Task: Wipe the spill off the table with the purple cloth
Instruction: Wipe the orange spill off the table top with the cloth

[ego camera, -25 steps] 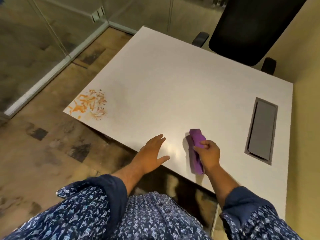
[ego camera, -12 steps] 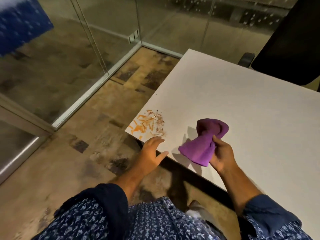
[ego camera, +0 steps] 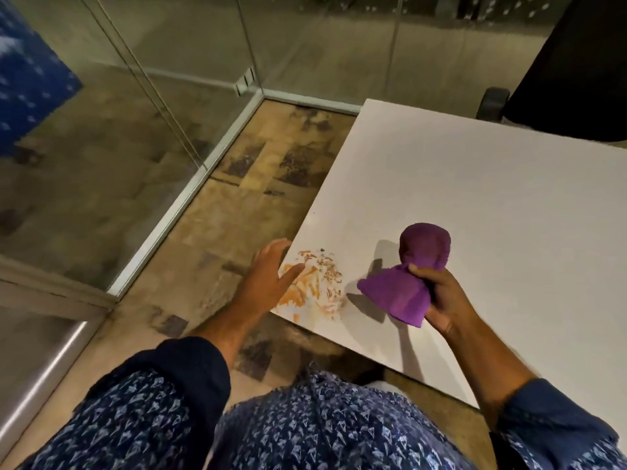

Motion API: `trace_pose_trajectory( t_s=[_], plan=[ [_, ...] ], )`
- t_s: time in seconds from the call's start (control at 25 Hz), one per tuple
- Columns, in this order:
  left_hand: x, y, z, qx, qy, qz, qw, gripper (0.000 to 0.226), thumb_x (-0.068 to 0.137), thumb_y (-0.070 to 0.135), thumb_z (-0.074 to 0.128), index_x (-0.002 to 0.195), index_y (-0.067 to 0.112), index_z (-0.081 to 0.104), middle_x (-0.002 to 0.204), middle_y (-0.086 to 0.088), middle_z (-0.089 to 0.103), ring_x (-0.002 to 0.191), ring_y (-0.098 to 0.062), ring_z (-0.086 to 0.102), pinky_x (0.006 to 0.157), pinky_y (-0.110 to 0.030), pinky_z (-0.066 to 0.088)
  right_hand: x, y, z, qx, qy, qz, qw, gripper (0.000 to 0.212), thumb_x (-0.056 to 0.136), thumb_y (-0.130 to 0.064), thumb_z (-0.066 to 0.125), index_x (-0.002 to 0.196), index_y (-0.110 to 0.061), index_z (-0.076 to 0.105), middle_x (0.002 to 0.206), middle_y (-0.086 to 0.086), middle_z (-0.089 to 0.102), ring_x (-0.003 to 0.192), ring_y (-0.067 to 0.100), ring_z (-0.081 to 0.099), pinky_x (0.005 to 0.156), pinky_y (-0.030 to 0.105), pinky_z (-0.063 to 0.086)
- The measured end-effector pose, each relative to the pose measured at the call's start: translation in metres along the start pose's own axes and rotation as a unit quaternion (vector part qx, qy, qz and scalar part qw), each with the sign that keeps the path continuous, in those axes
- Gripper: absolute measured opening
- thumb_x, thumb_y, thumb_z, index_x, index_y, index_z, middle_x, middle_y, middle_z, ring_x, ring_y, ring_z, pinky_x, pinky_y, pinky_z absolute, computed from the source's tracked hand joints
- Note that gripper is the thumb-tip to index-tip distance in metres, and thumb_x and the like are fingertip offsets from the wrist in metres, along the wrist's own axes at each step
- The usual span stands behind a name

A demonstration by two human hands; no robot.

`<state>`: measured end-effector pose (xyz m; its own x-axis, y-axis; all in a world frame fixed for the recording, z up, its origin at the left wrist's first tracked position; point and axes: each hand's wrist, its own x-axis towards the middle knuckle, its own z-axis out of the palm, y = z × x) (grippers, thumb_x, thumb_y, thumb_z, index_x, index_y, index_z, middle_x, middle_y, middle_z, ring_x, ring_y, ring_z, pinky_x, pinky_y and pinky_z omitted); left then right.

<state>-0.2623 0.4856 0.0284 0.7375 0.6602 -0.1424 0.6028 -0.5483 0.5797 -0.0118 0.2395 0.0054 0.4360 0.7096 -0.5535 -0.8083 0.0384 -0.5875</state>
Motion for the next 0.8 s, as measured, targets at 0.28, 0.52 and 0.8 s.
trace_pose_trajectory(
  t_s=[0.28, 0.52, 0.8],
  plan=[
    [0.112, -0.022, -0.021, 0.074, -0.092, 0.076, 0.990, 0.059, 0.103, 0.048, 0.064, 0.151, 0.016, 0.053, 0.161, -0.005, 0.047, 0.148, -0.027, 0.043, 0.118, -0.036, 0.037, 0.031, 0.012, 0.013, 0.027, 0.086, -0.037, 0.995, 0.034, 0.085, -0.014, 0.082, 0.115, -0.005, 0.071, 0.095, 0.015, 0.070, 0.085, 0.027, 0.073, 0.079, 0.041, 0.067],
    [0.229, -0.039, -0.001, 0.108, -0.205, 0.202, 0.952, 0.056, 0.101, 0.048, 0.067, 0.145, 0.014, 0.059, 0.158, -0.008, 0.052, 0.146, -0.029, 0.048, 0.117, -0.038, 0.039, 0.023, 0.084, 0.031, 0.066, 0.264, -0.149, 0.951, 0.054, 0.105, -0.051, 0.062, 0.136, -0.007, 0.069, 0.125, 0.025, 0.076, 0.114, 0.037, 0.074, 0.104, 0.052, 0.059],
    [0.321, -0.034, 0.042, 0.167, -0.368, 0.354, 0.844, 0.056, 0.100, 0.042, 0.071, 0.143, 0.007, 0.062, 0.152, -0.015, 0.057, 0.141, -0.034, 0.053, 0.118, -0.040, 0.039, 0.010, 0.180, 0.123, 0.222, 0.505, -0.259, 0.793, 0.055, 0.101, -0.060, 0.060, 0.133, -0.016, 0.068, 0.124, 0.017, 0.079, 0.118, 0.033, 0.077, 0.101, 0.049, 0.063]
  ],
)
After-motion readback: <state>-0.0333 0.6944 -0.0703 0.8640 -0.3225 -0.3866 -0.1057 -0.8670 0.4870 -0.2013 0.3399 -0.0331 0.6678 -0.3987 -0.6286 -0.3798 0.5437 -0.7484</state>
